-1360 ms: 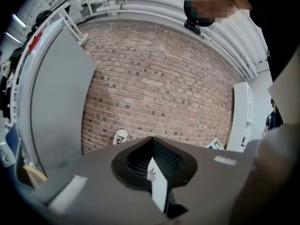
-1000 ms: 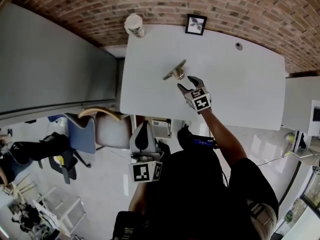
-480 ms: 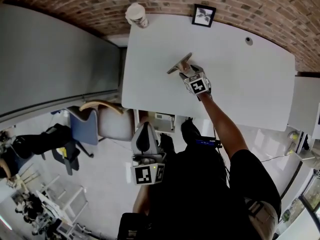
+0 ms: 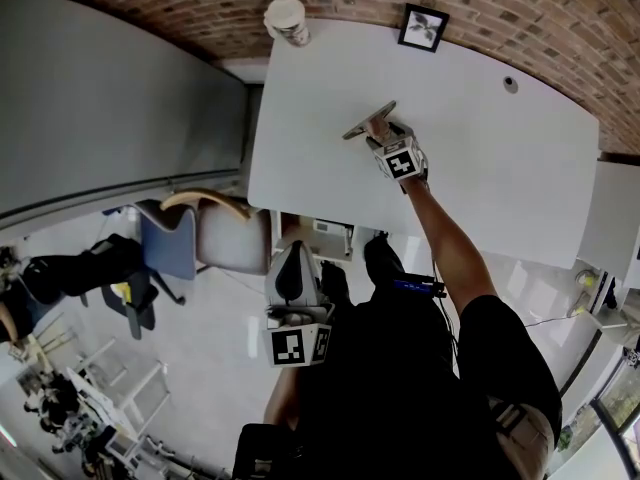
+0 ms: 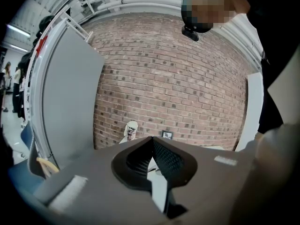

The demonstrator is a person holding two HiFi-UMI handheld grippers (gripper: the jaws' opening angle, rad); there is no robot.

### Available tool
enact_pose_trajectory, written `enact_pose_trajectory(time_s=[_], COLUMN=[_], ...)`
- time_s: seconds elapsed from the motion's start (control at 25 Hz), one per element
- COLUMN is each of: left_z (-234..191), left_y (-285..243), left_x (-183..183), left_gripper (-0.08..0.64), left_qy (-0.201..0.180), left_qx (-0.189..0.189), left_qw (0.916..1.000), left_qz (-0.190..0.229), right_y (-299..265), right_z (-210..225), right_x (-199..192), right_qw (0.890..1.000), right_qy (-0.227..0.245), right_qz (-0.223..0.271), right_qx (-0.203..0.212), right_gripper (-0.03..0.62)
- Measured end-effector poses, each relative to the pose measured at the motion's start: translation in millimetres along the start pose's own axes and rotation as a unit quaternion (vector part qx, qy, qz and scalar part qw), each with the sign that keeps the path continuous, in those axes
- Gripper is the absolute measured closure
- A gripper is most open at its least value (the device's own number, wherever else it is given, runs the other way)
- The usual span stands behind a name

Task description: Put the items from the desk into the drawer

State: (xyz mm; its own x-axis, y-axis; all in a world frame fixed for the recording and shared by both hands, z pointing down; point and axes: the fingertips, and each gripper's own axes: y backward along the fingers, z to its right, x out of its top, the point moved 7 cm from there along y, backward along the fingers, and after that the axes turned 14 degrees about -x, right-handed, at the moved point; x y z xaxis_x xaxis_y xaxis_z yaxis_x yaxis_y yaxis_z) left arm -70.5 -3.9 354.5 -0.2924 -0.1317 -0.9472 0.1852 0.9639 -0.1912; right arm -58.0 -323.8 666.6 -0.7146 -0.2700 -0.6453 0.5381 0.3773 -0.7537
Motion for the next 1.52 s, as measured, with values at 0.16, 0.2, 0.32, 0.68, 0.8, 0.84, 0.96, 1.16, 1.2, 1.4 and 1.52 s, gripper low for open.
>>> enact_pose_trajectory(time_s=[0.16, 0.2, 0.32, 0.68, 0.8, 0.84, 0.96, 1.16, 1.2, 1.4, 1.52], left_z=[-1, -1, -2, -5, -9, -10, -13, -18, -19, -31, -39], left_y=[4, 5, 8, 20, 27, 30, 37, 50, 53, 69, 82], left_x=[-2, -1, -1, 3, 0, 0, 0, 1, 2, 4, 5], left_gripper=[0.541, 0.54, 0.54, 0.541, 0.541, 0.541, 0.541, 0.54, 0.541, 0.541, 0.541], left_qy=[-0.002, -0.001, 0.005, 0.011, 0.005, 0.006, 0.007, 0.007, 0.006, 0.002, 0.001], left_qx=[-0.002, -0.002, 0.001, -0.003, -0.002, -0.002, -0.009, -0.026, -0.029, -0.047, -0.052], left_qw=[1.0, 1.0, 0.9999, 0.9994, 0.9997, 0.9998, 0.9997, 0.9992, 0.999, 0.9979, 0.9976], left_qz=[-0.001, 0.004, 0.013, 0.032, 0.022, 0.018, 0.023, 0.031, 0.033, 0.044, 0.045], right_y=[-1, -1, 0, 13, 25, 29, 44, 74, 79, 108, 129], right_z=[-1, -1, 0, -2, -4, -6, -13, -33, -38, -65, -85], right_x=[2, 2, 3, -5, -2, -2, -5, -17, -19, -27, -27], right_qw=[1.0, 1.0, 1.0, 0.999, 0.999, 0.999, 0.999, 0.999, 0.999, 0.999, 0.998], right_qy=[-0.009, -0.012, -0.019, -0.033, -0.032, -0.031, -0.034, -0.039, -0.04, -0.047, -0.048], right_qz=[0.003, 0.004, 0.006, -0.002, 0.006, 0.01, 0.013, 0.011, 0.012, 0.023, 0.036], right_qx=[-0.004, -0.005, -0.006, -0.01, -0.013, -0.01, -0.01, -0.008, -0.008, -0.002, 0.002], right_gripper=[0.291, 0.301, 0.327, 0.337, 0.337, 0.337, 0.337, 0.337, 0.337, 0.337, 0.337])
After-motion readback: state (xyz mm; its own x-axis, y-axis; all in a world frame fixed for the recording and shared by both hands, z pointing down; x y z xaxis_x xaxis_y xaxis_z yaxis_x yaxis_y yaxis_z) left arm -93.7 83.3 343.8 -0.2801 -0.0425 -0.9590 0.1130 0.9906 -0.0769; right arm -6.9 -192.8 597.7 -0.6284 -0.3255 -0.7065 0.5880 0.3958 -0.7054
